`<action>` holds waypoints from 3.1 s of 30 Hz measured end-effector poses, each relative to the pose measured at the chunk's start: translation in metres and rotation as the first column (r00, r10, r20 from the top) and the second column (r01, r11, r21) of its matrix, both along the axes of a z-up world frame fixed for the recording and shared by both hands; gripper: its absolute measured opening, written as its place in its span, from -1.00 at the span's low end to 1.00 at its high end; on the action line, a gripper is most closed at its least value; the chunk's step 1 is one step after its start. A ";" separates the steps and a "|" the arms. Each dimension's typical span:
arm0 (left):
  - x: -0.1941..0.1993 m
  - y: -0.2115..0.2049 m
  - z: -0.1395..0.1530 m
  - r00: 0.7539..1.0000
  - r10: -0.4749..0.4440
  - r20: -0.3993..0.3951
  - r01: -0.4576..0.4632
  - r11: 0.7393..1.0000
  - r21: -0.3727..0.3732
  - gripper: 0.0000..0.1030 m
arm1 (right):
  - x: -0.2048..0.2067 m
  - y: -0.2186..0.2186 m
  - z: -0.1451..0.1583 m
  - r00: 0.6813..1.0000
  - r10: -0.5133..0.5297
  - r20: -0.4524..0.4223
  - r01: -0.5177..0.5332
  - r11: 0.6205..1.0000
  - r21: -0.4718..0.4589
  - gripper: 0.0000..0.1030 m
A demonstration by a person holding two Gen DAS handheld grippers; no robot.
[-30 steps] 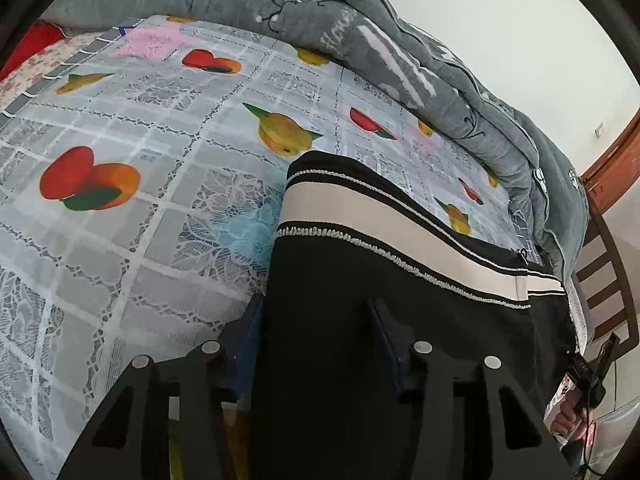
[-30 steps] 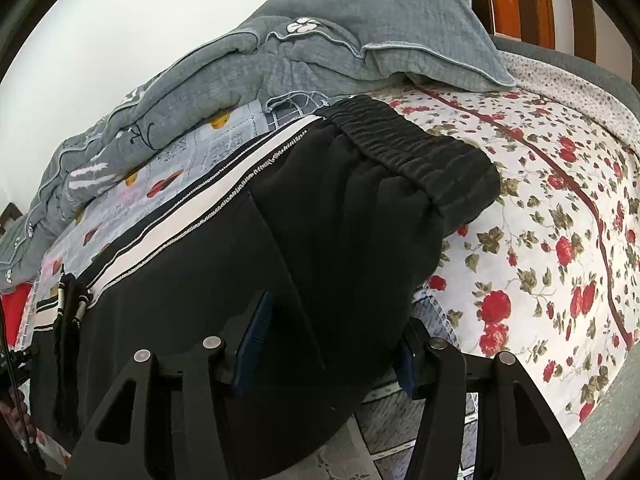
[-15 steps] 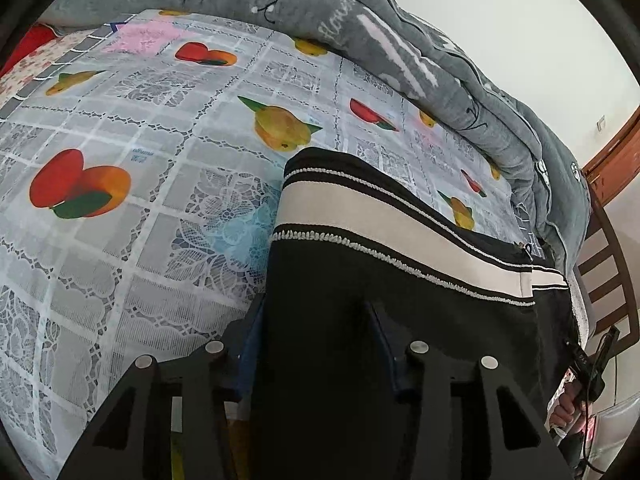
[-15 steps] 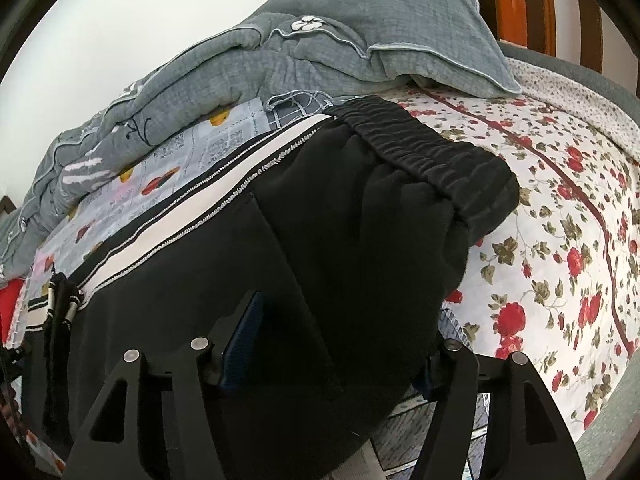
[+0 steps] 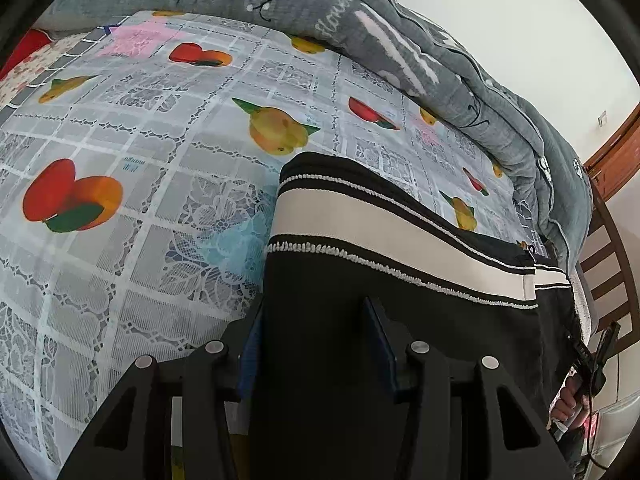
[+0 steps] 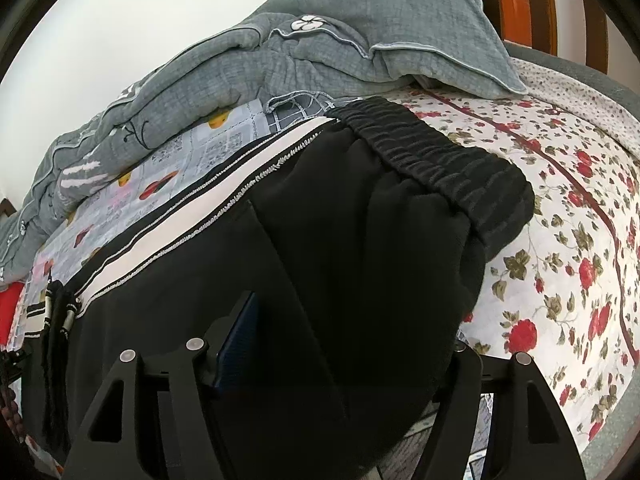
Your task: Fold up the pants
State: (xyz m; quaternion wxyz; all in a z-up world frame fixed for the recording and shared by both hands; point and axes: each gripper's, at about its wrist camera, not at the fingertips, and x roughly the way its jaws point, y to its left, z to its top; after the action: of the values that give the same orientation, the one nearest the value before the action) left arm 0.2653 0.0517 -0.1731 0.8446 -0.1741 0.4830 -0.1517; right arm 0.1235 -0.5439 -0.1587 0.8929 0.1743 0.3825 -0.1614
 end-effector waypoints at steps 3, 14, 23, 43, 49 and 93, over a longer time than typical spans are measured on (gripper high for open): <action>0.001 0.000 -0.001 1.000 -0.002 0.003 0.002 1.000 -0.004 -0.10 | 0.004 0.001 -0.001 1.000 -0.002 0.000 0.002 1.000 -0.009 0.38; 0.006 -0.001 -0.001 1.000 -0.006 0.008 0.006 1.000 -0.006 -0.09 | 0.012 -0.002 -0.003 1.000 -0.010 0.004 0.010 1.000 -0.021 0.42; 0.007 -0.003 -0.001 1.000 -0.002 0.009 0.002 1.000 -0.009 -0.09 | 0.013 0.000 -0.002 1.000 -0.010 0.005 0.010 0.999 -0.043 0.37; 0.006 -0.003 -0.001 1.000 -0.005 0.013 0.005 1.000 -0.009 -0.15 | 0.006 -0.007 0.002 0.999 -0.034 0.012 0.034 0.999 -0.031 -0.14; 0.008 0.002 -0.001 1.000 0.013 0.006 -0.013 0.999 -0.030 -0.33 | 0.001 -0.010 0.004 0.999 -0.044 0.013 0.045 0.998 -0.037 -0.44; -0.004 0.113 0.046 0.970 0.195 0.146 -0.183 0.979 -0.090 -0.80 | 0.048 0.151 0.107 0.947 0.245 0.206 -0.196 0.953 -0.229 -0.77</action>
State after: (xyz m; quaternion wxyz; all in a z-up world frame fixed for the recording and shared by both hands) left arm 0.2608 0.1650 -0.1271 0.8828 -0.2389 0.3914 -0.1017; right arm 0.1716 -0.3934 -0.0518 0.9571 0.0549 0.2739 -0.0772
